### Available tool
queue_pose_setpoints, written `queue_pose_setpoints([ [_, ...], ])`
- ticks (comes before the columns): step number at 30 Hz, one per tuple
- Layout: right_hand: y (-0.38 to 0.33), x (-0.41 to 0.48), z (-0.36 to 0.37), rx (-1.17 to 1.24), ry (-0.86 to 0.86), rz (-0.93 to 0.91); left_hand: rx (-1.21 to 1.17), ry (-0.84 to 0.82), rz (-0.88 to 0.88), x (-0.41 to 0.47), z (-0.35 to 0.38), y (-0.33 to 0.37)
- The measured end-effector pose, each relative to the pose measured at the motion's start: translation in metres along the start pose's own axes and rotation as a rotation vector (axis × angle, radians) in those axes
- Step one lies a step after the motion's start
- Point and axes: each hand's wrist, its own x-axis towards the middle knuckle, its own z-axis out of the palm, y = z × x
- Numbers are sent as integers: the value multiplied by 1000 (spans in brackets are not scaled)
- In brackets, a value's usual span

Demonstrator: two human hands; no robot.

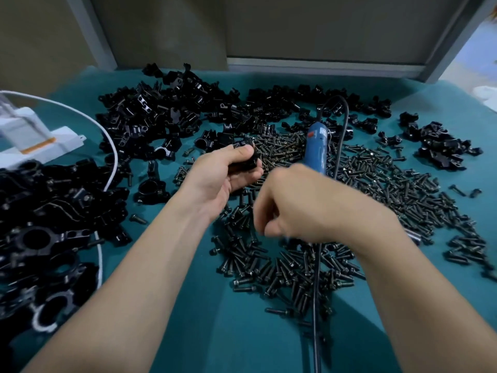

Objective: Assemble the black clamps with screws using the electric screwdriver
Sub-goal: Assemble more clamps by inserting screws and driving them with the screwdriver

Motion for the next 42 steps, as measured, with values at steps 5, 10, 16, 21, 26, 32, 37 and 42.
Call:
queue_pose_setpoints([
  [5, -18, -17, 24, -110, -102, -36, 9, -6, 13, -5, -1, -1],
  [10, -31, -22, 30, -255, -61, -28, -14, -16, 7, -11, -3, 2],
  [16, -38, -17, 32, -329, -103, -48, 0, -24, -3, -12, -4, 1],
  [21, -24, -9, 34, -166, 78, 75, -13, -2, 2, -9, -7, 2],
  [26, -2, 4, 29, -68, 213, 133, -138, 132, 94, -4, -14, 9],
  [32, 48, 51, -1, -73, 288, 313, -269, 337, 238, 3, -30, 17],
  [37, 58, 86, -13, -123, 69, 292, -188, 389, 268, 10, -29, 12],
  [42, 60, 91, -16, -175, 129, 247, -251, 450, 291, 10, -33, 15],
])
